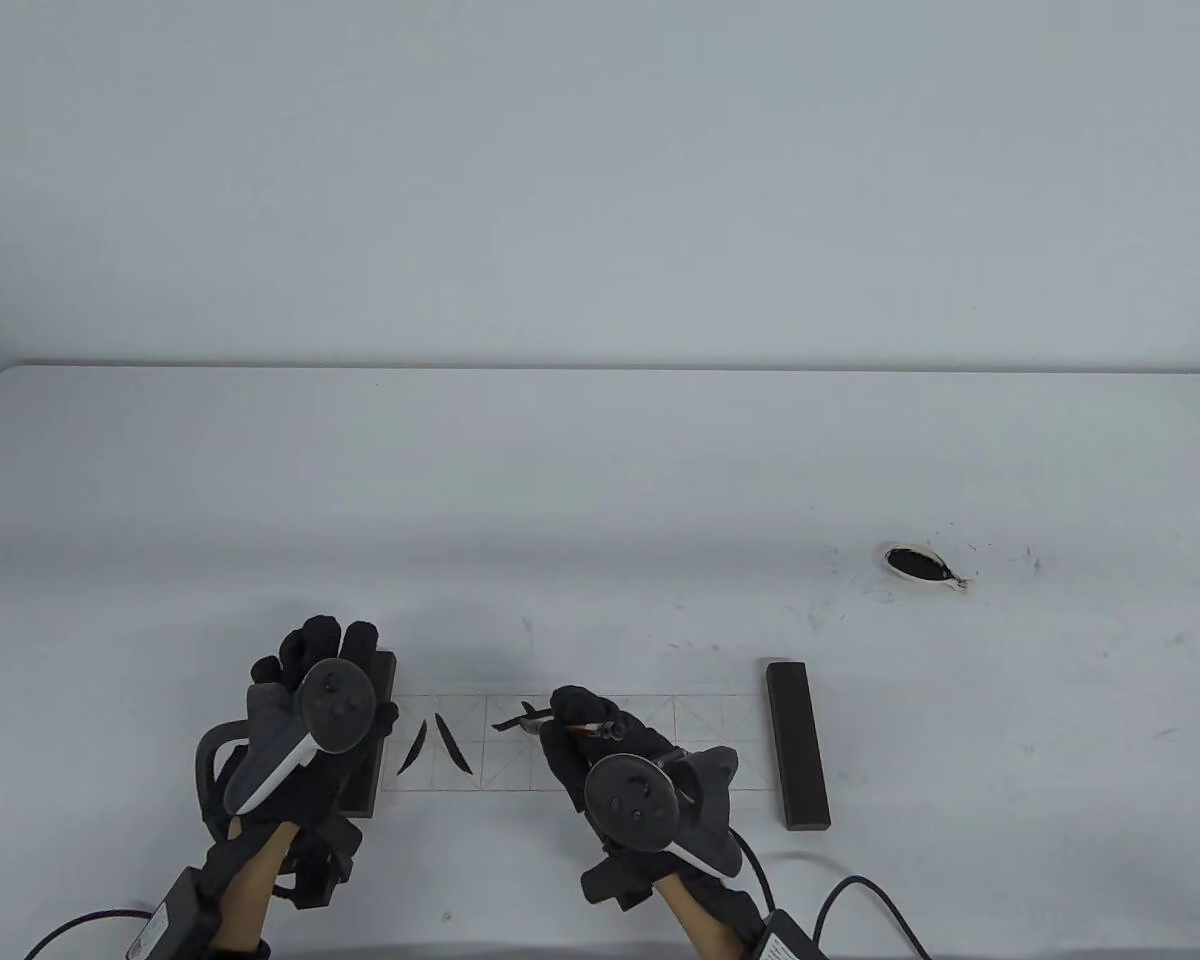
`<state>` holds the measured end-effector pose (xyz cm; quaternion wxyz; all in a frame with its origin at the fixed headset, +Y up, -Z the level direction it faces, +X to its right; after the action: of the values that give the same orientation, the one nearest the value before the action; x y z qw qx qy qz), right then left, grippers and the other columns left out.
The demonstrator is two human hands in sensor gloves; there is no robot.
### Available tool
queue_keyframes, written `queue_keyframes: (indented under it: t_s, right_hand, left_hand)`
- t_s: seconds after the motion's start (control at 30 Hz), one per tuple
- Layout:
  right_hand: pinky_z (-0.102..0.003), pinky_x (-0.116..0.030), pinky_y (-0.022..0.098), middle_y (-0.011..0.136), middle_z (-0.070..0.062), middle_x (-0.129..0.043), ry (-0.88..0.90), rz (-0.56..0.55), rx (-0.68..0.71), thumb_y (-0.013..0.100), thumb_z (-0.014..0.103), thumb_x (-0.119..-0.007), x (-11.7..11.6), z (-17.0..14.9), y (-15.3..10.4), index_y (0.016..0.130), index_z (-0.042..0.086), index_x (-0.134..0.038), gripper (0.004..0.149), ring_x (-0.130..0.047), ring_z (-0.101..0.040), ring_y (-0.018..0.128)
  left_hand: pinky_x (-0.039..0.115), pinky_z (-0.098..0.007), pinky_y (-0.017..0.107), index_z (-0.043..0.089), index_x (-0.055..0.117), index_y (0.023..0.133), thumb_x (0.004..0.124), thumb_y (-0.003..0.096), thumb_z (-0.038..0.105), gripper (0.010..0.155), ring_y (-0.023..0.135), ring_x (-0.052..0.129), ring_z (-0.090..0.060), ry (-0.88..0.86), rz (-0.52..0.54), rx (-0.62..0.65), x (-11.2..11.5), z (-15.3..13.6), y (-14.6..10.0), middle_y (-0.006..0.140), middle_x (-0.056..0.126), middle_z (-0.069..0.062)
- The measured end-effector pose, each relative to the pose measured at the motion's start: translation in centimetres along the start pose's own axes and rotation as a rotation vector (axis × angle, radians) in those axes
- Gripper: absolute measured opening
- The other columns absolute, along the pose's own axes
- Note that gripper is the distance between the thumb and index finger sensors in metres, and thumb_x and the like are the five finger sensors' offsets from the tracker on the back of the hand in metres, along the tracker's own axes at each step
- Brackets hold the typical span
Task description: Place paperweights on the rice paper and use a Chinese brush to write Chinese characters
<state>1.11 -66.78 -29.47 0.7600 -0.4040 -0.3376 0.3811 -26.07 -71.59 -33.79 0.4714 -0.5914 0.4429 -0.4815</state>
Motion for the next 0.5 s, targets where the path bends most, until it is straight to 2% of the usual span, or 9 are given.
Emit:
queue_keyframes:
  t_s: [0.2, 0.5]
  right_hand:
    - [-0.036, -0.087, 0.036, 0.070, -0.014, -0.095, -0.010, 0.035, 0.011, 0.056, 0.036, -0.069, -0.27, 0.14, 0.03, 0.086, 0.006, -0.075, 0.043, -0.101, -0.024, 0.052]
    - [-0.034, -0.088, 0.034, 0.065, -0.013, -0.097, 0.088, 0.117, 0.045, 0.055, 0.037, -0.069, -0.28, 0.77, 0.01, 0.082, 0.007, -0.079, 0.042, -0.102, -0.022, 0.047]
  left_hand:
    - [0.014, -0.050, 0.086, 0.037, 0.015, 0.119, 0.060, 0.0525, 0.053, 0.082, 0.122, 0.019, -0.036, 0.001, -0.002, 0.001, -0.01, -0.01, -0.01, 0.128, 0.011, -0.006]
    - [0.014, -0.050, 0.086, 0.037, 0.015, 0.119, 0.060, 0.0525, 0.053, 0.082, 0.122, 0.019, -0.036, 0.001, -0.002, 0.000, 0.00, 0.01, -0.01, 0.128, 0.011, -0.006]
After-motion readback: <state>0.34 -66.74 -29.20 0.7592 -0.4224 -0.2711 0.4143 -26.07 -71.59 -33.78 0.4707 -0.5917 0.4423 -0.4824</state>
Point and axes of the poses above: the tracker on the back of each hand, its own z axis roughly to the thumb side, its own y axis roughly from the wrist to the fingertips, x = y × z, the point moved 4 cm from there along y, roughly from the wrist to the fingertips
